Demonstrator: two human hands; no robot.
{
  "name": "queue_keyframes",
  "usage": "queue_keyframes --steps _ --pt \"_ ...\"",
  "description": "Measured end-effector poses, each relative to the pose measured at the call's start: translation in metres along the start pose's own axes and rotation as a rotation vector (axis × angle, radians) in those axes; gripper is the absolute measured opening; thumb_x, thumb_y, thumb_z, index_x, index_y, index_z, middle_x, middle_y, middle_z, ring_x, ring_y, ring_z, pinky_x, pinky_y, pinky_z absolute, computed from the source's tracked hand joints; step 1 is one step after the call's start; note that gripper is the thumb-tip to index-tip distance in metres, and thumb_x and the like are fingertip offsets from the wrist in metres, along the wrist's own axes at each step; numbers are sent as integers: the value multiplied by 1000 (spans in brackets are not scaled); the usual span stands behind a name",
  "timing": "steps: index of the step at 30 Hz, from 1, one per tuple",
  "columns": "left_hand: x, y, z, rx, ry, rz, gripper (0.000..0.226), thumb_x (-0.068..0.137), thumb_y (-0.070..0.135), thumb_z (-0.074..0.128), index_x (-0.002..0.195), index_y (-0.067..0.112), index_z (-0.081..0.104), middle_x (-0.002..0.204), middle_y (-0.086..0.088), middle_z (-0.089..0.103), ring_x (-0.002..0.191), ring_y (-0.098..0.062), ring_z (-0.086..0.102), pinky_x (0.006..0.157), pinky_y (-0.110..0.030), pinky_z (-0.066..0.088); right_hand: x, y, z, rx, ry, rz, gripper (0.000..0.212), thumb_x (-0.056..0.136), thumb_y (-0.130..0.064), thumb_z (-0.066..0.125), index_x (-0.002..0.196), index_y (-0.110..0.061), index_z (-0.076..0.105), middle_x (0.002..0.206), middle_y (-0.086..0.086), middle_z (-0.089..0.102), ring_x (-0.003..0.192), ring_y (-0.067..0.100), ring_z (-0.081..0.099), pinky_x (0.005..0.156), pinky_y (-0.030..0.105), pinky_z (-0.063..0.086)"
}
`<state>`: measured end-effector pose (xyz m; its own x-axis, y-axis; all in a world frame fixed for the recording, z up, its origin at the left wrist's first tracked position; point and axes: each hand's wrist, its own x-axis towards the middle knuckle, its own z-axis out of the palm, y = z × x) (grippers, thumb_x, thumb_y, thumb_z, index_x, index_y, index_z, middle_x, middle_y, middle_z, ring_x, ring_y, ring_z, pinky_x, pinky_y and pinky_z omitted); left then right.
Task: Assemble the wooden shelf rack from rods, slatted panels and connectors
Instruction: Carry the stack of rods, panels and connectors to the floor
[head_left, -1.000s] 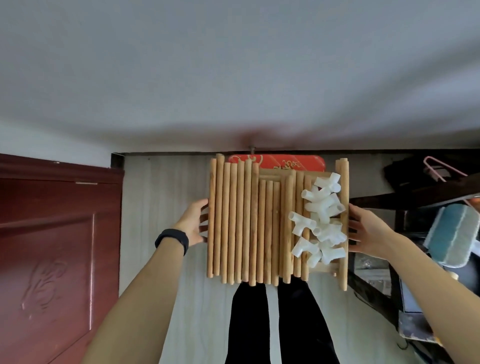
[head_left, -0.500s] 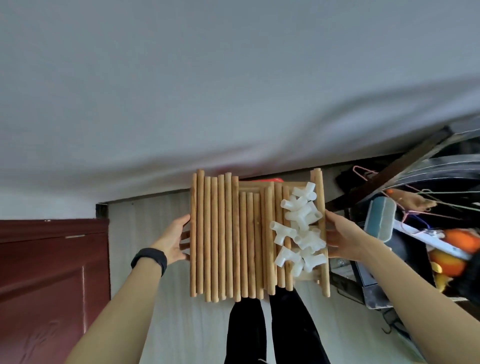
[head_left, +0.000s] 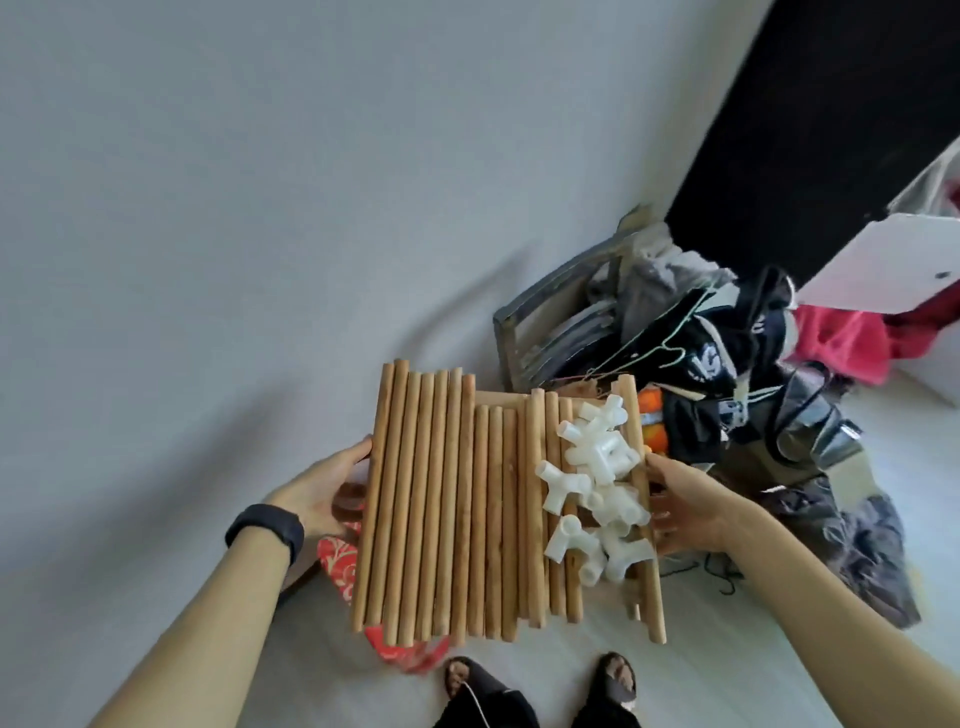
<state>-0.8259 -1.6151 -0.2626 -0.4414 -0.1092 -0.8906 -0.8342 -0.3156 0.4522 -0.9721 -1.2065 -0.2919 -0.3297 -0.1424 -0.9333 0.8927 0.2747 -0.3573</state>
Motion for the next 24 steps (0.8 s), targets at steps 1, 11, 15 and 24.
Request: queue_keyframes --steps 1,11,15,24 --pt "-3 12 21 45 -25 5 63 70 73 67 93 15 71 78 -9 62 72 -26 53 73 -41 51 -11 7 -21 39 24 -13 54 93 -57 62 114 -8 68 122 21 69 110 43 66 82 61 58" --pt "4 45 305 437 -177 -5 74 86 68 63 135 13 60 121 -20 70 117 -43 58 90 -63 53 -116 136 -253 401 246 -83 48 90 -57 66 86 -10 71 78 15 72 66 34 71 74 53 59" --pt "1 18 429 563 -213 -12 61 83 71 64 118 22 70 119 -17 66 108 -38 62 81 -64 55 -161 202 -346 417 322 -95 54 93 -62 60 106 -12 76 86 17 76 73 34 75 72 52 60" --pt "-22 -51 669 793 -379 -22 67 81 68 69 131 25 59 127 -19 58 118 -47 53 88 -72 48 -247 322 -508 611 410 -99 56 92 -64 60 120 -17 72 106 22 72 95 38 70 70 50 61"
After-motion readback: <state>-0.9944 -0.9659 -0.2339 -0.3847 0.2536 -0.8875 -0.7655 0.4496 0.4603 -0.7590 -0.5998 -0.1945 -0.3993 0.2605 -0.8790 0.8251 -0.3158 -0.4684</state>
